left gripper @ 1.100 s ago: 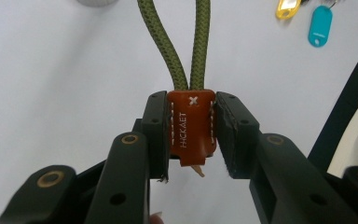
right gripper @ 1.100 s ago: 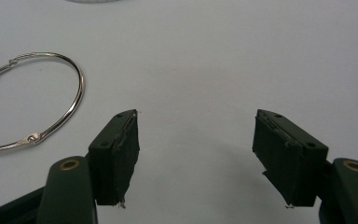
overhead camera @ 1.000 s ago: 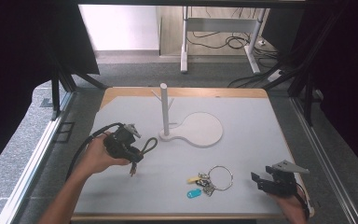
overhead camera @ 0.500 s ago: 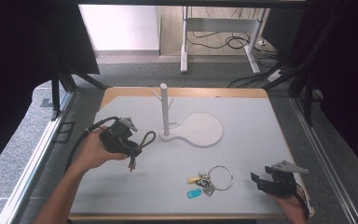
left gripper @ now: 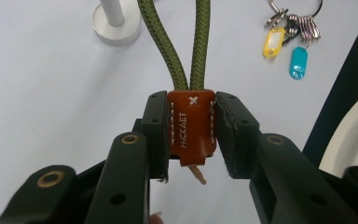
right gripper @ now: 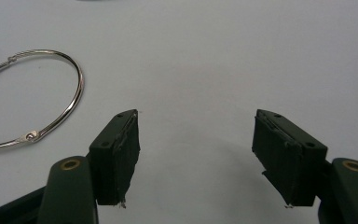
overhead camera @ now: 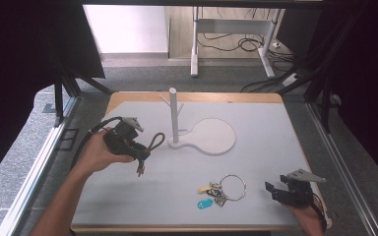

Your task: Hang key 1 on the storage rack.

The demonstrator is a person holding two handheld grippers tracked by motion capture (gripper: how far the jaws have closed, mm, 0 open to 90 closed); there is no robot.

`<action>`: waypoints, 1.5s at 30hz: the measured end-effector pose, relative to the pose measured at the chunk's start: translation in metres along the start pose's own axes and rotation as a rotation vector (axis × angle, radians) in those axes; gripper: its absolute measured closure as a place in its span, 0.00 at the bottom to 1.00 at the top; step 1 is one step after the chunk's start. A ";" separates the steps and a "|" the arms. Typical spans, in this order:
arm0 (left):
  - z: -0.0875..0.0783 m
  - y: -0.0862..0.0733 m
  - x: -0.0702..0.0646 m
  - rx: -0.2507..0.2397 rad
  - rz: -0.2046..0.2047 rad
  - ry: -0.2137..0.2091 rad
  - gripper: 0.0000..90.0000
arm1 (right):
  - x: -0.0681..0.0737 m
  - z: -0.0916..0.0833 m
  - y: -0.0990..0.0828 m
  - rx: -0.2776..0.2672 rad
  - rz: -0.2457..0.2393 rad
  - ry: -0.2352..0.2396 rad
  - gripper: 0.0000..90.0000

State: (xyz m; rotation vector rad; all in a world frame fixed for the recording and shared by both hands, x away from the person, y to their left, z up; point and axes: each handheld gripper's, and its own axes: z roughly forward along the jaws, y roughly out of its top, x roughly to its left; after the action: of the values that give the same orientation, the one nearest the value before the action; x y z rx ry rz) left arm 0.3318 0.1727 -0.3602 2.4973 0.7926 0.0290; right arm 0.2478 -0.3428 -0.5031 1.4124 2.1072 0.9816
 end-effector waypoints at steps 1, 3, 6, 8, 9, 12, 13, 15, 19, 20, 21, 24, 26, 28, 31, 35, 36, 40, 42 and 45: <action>-0.001 0.001 0.001 0.001 0.000 0.004 0.74 | 0.000 0.000 0.000 -0.001 -0.002 0.000 0.36; -0.002 0.001 0.002 -0.006 0.006 0.000 0.74 | 0.000 0.000 0.000 0.001 -0.004 0.001 0.36; -0.005 0.003 0.005 -0.017 0.010 -0.029 0.74 | 0.000 0.001 0.000 0.002 -0.004 0.001 0.36; -0.005 0.004 0.006 -0.017 0.007 -0.029 0.74 | 0.000 0.001 0.000 0.002 -0.005 0.001 0.36; -0.005 0.005 0.007 -0.018 0.004 -0.028 0.74 | 0.000 0.001 0.000 0.003 -0.004 0.001 0.36; -0.005 0.006 0.008 -0.016 0.000 -0.026 0.74 | 0.000 0.001 0.000 0.004 -0.003 0.001 0.36; -0.006 0.006 0.009 -0.016 -0.006 -0.022 0.74 | 0.000 0.001 0.000 0.004 -0.002 0.001 0.36; -0.008 0.009 0.011 -0.012 -0.009 -0.017 0.74 | -0.001 0.001 -0.001 0.003 -0.003 -0.001 0.36; -0.012 0.014 0.015 -0.018 -0.015 -0.012 0.74 | -0.001 0.001 -0.001 0.004 0.001 -0.004 0.36; -0.013 0.015 0.016 -0.017 -0.017 -0.011 0.74 | -0.001 0.001 -0.001 0.003 0.002 -0.004 0.36; -0.014 0.016 0.018 -0.016 -0.020 -0.011 0.74 | -0.002 0.000 -0.001 0.003 0.004 -0.003 0.36; -0.016 0.019 0.021 -0.010 -0.025 -0.006 0.74 | -0.002 0.000 -0.001 0.004 0.003 -0.004 0.36; -0.016 0.020 0.022 -0.010 -0.025 -0.009 0.74 | -0.001 0.000 -0.001 0.004 0.002 -0.002 0.36; -0.017 0.022 0.024 -0.010 -0.028 -0.016 0.74 | -0.001 0.001 -0.001 0.005 0.000 -0.002 0.36; -0.018 0.025 0.028 -0.008 -0.034 -0.014 0.74 | -0.001 0.001 -0.001 0.008 -0.004 -0.001 0.36; -0.020 0.028 0.032 -0.011 -0.043 -0.014 0.74 | -0.001 0.002 -0.001 0.010 -0.005 -0.002 0.36; -0.022 0.030 0.035 -0.011 -0.049 -0.010 0.74 | -0.001 0.001 -0.001 0.010 -0.002 -0.006 0.36; -0.024 0.032 0.038 -0.006 -0.053 -0.002 0.74 | -0.002 0.001 -0.001 0.010 0.001 -0.007 0.36; -0.025 0.034 0.039 -0.007 -0.055 -0.001 0.74 | -0.002 0.001 -0.001 0.010 0.001 -0.008 0.36; -0.028 0.037 0.043 -0.019 -0.060 -0.006 0.74 | -0.002 0.001 -0.001 0.011 0.000 -0.009 0.36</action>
State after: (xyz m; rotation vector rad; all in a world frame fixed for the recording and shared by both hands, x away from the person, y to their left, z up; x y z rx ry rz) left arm 0.3825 0.1839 -0.3239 2.4535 0.8609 0.0080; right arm 0.2488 -0.3446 -0.5046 1.4197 2.1091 0.9640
